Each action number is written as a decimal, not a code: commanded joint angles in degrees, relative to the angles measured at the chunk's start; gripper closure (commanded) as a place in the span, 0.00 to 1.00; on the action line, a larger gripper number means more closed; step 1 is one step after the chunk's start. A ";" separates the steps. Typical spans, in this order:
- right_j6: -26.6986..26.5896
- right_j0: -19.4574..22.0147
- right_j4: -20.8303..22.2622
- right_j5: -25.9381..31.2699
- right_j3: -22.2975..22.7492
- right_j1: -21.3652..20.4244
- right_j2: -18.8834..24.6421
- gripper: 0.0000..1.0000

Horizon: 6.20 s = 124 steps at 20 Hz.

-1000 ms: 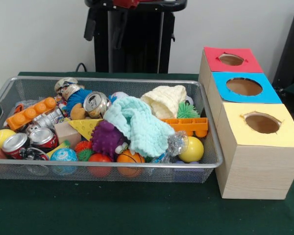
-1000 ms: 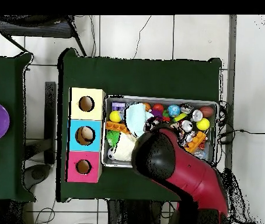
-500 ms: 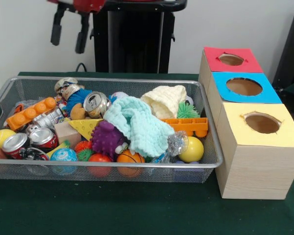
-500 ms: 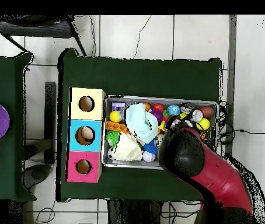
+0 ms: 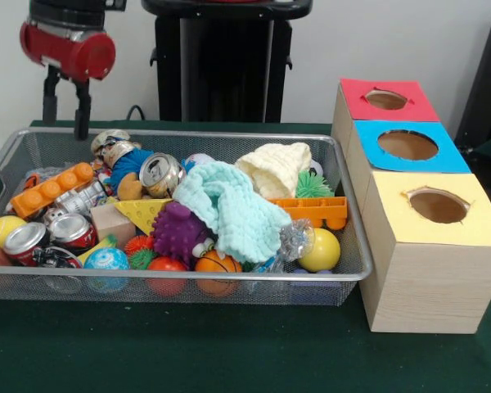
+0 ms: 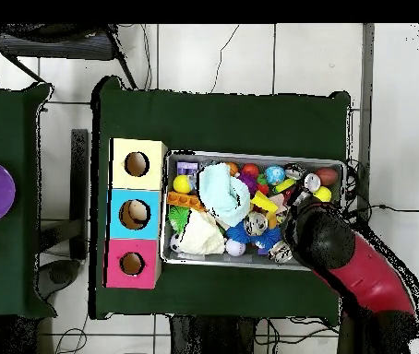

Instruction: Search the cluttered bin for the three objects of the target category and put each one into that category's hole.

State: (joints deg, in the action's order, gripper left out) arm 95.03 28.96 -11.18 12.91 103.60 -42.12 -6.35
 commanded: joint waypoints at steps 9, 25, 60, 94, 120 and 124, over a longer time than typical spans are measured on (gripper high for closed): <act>8.53 -0.09 1.77 -2.94 3.42 7.57 5.16 0.00; 7.45 -4.19 1.24 1.76 -3.08 16.50 -3.77 0.00; 13.45 -4.86 -2.86 -5.60 4.40 14.20 -5.75 0.00; 15.34 3.65 -4.63 -17.63 8.84 15.67 9.52 0.00; 13.85 1.76 -5.11 -6.56 16.37 -1.21 11.22 1.00; 15.12 2.14 -5.04 -9.41 17.52 -0.32 13.16 1.00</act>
State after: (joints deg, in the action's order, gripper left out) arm 95.21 30.17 -13.77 3.37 116.38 -41.33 -1.61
